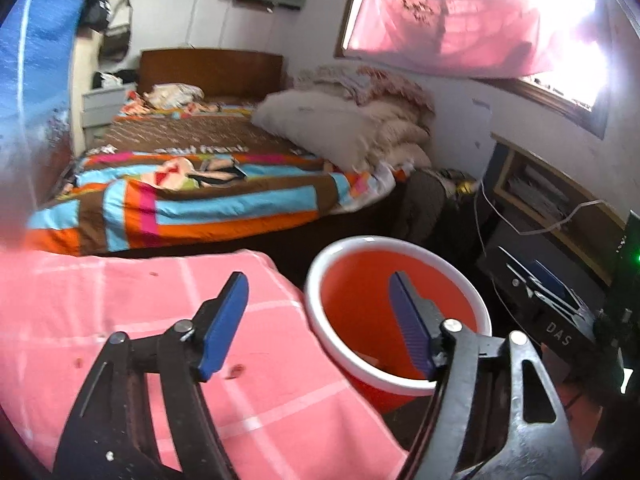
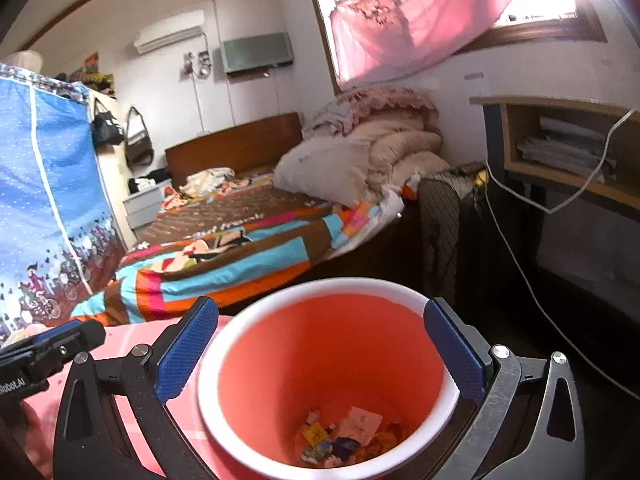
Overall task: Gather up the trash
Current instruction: 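Withdraw both open tools from the bucket back over the pink bedspread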
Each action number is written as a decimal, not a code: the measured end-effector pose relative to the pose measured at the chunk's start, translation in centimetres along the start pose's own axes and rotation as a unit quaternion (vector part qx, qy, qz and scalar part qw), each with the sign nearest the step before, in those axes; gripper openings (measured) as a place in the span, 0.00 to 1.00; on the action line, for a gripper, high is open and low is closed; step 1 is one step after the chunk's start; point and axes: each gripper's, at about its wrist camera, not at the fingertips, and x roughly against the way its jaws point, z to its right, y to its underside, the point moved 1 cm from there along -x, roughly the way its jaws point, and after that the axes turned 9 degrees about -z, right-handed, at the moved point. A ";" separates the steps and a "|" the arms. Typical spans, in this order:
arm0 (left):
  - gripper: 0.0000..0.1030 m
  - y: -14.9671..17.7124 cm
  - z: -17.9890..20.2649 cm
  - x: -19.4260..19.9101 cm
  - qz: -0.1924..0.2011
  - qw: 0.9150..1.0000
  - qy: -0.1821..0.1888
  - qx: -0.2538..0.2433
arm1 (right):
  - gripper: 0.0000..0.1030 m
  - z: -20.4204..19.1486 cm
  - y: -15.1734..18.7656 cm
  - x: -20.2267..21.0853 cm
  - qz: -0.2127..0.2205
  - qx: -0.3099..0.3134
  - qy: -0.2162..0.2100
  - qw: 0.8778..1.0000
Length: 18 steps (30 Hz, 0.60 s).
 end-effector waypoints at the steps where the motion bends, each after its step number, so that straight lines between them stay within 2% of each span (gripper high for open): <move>1: 0.79 0.1 -0.3 0.6 0.007 1.000 -0.004 0.003 | 1.00 -0.4 0.0 0.4 0.006 0.005 -0.004 1.000; 4: 0.84 0.6 -1.6 2.4 0.030 0.999 -0.017 0.019 | 1.00 -1.3 -0.1 1.5 0.022 0.015 -0.014 1.000; 6: 0.91 1.1 -2.6 3.7 0.043 0.998 -0.027 0.030 | 1.00 -2.0 -0.1 2.1 0.032 0.022 -0.025 0.999; 7: 0.98 1.4 -2.9 4.1 0.048 0.998 -0.035 0.035 | 1.00 -2.4 0.0 2.6 0.036 0.027 -0.031 0.998; 8: 1.00 1.8 -3.4 5.1 0.063 0.996 -0.051 0.045 | 1.00 -2.7 0.0 2.8 0.041 0.030 -0.038 0.998; 12: 1.00 3.3 -4.8 7.9 0.105 0.990 -0.079 0.054 | 1.00 -4.6 0.7 4.5 0.063 0.051 -0.064 0.995; 18: 1.00 6.4 -6.7 12.2 0.142 0.980 -0.123 0.064 | 1.00 -7.5 2.3 7.5 0.097 0.081 -0.099 0.987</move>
